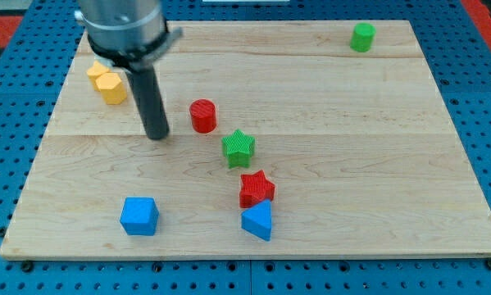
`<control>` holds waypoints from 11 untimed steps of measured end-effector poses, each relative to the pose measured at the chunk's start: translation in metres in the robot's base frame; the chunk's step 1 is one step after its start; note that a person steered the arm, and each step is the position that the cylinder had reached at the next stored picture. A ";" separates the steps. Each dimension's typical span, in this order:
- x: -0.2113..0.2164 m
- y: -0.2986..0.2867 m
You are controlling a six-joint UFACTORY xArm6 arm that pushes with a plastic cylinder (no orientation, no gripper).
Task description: Move the yellow heart right a bit
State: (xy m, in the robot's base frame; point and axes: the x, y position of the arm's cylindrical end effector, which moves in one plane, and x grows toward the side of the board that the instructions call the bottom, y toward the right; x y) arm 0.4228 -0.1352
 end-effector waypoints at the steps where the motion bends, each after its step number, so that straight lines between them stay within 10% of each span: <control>1: -0.026 0.027; 5: -0.002 -0.033; 7: 0.094 -0.032; 11: -0.095 -0.140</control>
